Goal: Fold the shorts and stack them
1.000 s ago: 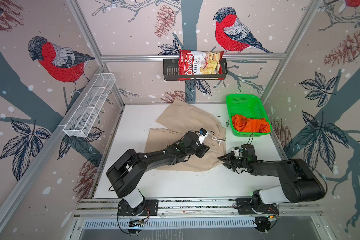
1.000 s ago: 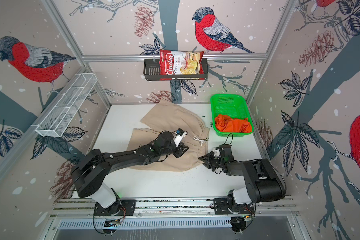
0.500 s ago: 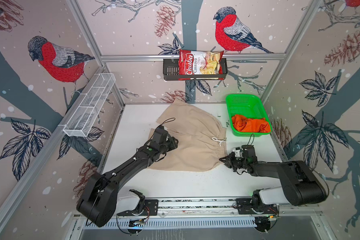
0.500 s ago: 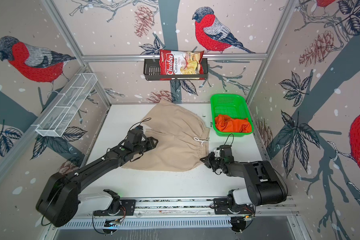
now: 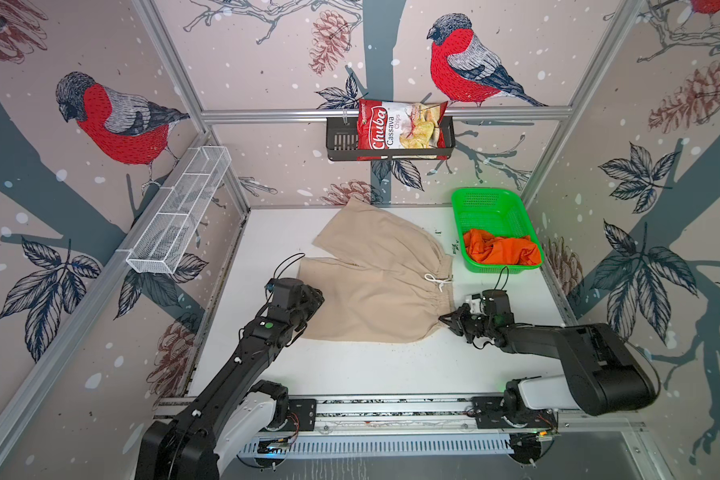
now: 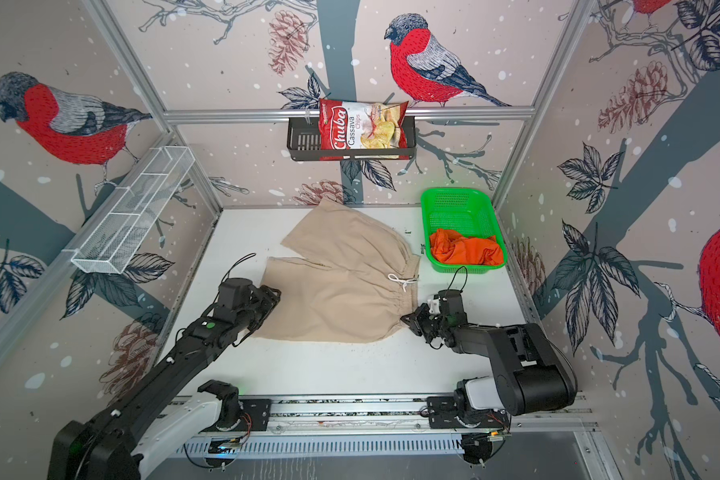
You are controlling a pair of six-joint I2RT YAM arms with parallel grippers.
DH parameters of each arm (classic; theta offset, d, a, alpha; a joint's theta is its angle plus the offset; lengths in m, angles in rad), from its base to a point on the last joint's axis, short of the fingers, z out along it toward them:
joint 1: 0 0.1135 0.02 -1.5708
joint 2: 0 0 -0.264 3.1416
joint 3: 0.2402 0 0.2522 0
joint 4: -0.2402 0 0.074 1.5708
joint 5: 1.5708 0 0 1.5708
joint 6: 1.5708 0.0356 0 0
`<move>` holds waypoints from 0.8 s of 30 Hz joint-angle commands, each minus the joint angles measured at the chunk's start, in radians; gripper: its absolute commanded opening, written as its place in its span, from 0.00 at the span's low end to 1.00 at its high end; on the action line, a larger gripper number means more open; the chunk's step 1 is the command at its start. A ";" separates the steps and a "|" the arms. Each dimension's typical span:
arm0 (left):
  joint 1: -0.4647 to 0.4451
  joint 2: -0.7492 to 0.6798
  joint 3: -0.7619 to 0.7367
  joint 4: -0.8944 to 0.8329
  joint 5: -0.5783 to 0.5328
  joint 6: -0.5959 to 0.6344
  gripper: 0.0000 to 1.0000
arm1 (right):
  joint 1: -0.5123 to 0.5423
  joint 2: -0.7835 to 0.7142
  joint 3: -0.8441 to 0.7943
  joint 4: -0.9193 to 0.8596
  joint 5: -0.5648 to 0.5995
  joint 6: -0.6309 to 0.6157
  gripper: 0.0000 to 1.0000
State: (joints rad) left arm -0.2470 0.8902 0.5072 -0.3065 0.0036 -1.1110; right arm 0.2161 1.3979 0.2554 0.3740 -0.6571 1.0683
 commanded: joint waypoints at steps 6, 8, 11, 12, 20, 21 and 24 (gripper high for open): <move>0.134 -0.023 -0.001 -0.224 -0.013 -0.071 0.69 | 0.005 0.005 0.019 -0.050 0.030 -0.030 0.00; 0.142 -0.010 -0.007 -0.250 -0.018 -0.084 0.69 | 0.006 0.007 0.022 -0.052 0.031 -0.031 0.00; 0.153 0.004 -0.012 -0.297 -0.035 -0.120 0.66 | 0.008 0.006 0.025 -0.061 0.031 -0.032 0.00; 0.155 0.007 -0.013 -0.314 -0.044 -0.136 0.65 | 0.008 0.006 0.024 -0.063 0.034 -0.032 0.00; 0.183 0.076 -0.038 -0.295 -0.027 -0.185 0.58 | 0.009 0.010 0.025 -0.068 0.037 -0.038 0.00; 0.184 0.087 -0.038 -0.284 -0.032 -0.181 0.56 | 0.010 0.011 0.025 -0.069 0.037 -0.040 0.00; 0.192 0.116 -0.031 -0.265 -0.041 -0.172 0.51 | 0.009 0.007 0.025 -0.074 0.039 -0.041 0.00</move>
State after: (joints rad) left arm -0.0616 0.9909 0.4713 -0.5838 -0.0235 -1.2827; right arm 0.2222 1.4044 0.2783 0.3374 -0.6483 1.0451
